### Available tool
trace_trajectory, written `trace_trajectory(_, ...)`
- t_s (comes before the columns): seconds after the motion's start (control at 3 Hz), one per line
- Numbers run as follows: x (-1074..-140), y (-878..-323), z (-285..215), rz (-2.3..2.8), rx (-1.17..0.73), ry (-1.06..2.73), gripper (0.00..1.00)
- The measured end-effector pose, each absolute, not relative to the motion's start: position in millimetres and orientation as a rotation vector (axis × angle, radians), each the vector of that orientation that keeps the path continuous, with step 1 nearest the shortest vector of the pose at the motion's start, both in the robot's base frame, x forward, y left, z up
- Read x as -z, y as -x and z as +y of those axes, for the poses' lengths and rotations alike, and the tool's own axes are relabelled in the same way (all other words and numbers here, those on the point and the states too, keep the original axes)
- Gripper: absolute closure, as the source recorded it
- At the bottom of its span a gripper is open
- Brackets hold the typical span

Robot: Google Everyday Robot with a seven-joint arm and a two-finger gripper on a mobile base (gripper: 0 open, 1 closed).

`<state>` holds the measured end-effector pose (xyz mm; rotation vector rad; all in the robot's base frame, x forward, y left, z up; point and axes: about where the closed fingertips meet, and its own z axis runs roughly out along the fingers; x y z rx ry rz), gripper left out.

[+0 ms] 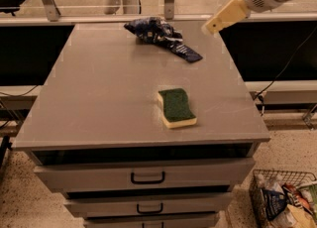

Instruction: Move rxbar blueberry near blue chip bag

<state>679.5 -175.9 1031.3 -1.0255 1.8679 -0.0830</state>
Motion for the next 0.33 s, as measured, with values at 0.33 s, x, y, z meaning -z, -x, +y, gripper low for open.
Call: trace_trajectory(0.33, -1054.9, -633.9, -218.6, 1.836, 0.088, 0.92, 0.0)
